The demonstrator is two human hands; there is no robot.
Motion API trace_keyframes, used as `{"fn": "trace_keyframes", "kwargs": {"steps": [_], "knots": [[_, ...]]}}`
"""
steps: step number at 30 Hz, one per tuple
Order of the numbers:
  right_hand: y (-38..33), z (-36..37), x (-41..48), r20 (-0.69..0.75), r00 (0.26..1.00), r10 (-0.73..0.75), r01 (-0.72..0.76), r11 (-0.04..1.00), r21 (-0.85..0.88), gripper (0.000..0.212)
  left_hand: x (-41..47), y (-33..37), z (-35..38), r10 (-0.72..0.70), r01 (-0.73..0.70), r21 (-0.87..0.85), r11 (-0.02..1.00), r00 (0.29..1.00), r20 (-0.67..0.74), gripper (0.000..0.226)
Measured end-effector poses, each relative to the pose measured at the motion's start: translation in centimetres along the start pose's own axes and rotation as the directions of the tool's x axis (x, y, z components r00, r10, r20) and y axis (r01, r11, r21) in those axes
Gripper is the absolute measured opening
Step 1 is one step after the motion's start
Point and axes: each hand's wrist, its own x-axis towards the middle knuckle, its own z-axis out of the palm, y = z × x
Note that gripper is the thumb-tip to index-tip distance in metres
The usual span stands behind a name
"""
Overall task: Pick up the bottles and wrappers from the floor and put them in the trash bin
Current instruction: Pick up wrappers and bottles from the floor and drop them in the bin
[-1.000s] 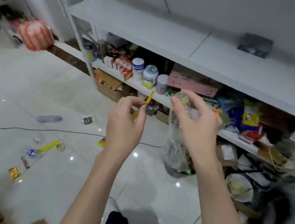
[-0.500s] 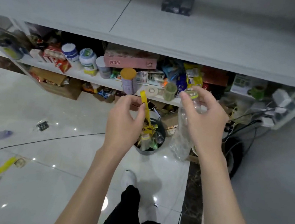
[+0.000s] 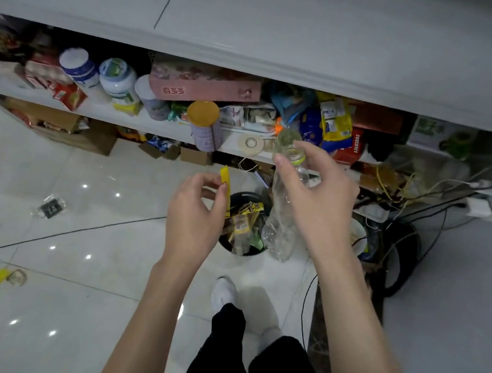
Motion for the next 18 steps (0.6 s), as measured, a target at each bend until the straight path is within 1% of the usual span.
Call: {"fn": "trace_keyframes", "kwargs": {"steps": [2, 6, 8, 13, 18], "knots": [[0.9, 0.7, 1.1, 0.004, 1.0, 0.01, -0.01, 1.0, -0.015, 0.044, 0.8, -0.9, 1.2, -0.021, 0.021, -0.005, 1.0, 1.0, 0.01, 0.003], [3.3, 1.9, 3.3, 0.013, 1.0, 0.002, -0.002, 0.999, -0.033, 0.053, 1.8, -2.7, 4.0, -0.072, 0.072, -0.01, 0.997, 0.997, 0.019, 0.003], [5.1, 2.4, 4.1, 0.015, 1.0, -0.001, 0.001, 1.0, -0.024, 0.053, 2.0, -3.8, 5.8, -0.077, 0.077, -0.01, 0.997, 0.997, 0.008, 0.005], [12.1, 4.1, 5.2, 0.015, 0.999, 0.033, -0.033, 0.999, 0.011, 0.046, 2.2, -7.8, 11.3, -0.104, 0.104, -0.005, 0.995, 0.995, 0.004, 0.003], [20.4, 7.8, 5.0, 0.022, 0.995, 0.099, -0.1, 0.995, 0.009, 0.036, 2.9, -14.3, 17.0, -0.189, 0.189, 0.002, 0.982, 0.981, 0.04, 0.001]]}}
